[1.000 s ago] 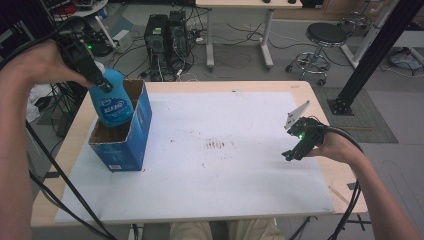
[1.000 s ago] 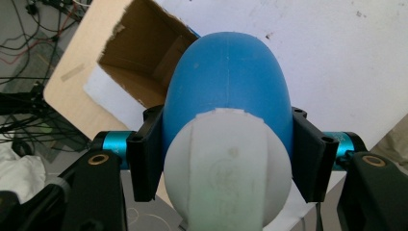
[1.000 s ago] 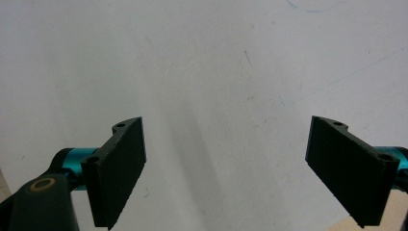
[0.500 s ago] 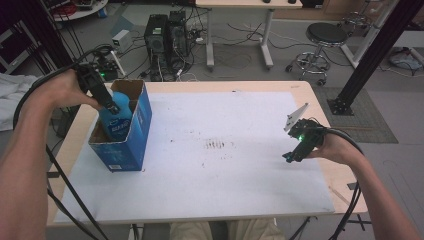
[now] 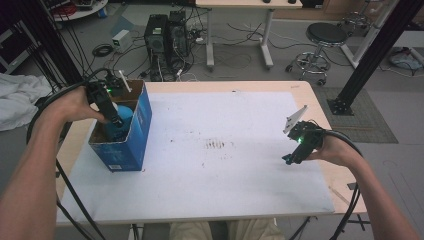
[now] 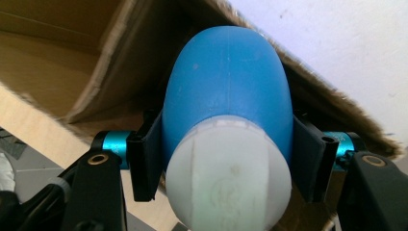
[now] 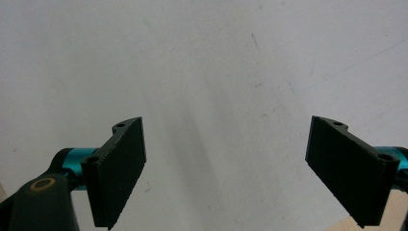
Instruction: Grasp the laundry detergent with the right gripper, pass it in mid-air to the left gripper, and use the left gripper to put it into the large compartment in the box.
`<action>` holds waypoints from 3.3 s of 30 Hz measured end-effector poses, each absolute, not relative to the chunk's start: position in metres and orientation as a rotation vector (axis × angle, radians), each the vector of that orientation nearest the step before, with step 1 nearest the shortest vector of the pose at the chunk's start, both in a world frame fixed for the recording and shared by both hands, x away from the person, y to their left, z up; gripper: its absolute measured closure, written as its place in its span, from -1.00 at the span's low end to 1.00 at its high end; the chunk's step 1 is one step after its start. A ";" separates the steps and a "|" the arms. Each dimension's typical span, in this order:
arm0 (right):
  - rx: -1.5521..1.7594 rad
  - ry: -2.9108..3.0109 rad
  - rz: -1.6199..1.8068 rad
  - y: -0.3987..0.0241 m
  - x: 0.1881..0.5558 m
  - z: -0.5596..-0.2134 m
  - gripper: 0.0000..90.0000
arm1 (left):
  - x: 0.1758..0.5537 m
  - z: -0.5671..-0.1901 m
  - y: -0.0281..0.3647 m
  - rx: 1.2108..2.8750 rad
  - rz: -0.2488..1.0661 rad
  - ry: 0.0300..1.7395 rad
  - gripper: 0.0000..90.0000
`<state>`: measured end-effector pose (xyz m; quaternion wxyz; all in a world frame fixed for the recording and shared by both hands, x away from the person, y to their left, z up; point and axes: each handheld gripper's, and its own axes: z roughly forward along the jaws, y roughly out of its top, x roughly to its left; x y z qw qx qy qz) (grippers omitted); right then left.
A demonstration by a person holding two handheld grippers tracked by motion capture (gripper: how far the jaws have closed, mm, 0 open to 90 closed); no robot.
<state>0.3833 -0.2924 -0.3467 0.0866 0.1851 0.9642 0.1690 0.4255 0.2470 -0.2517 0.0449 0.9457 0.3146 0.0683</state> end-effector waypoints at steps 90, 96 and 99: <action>0.539 2.881 0.471 -0.286 0.374 -0.360 -0.70 | 0.405 -0.196 0.142 2.963 0.429 0.592 -0.46; 0.538 2.882 0.466 -0.285 0.374 -0.362 -0.70 | 0.402 -0.207 0.104 2.991 0.419 0.469 -0.46; 0.529 2.887 0.461 -0.283 0.373 -0.363 -0.70 | 0.402 -0.216 0.088 2.993 0.418 0.430 -0.51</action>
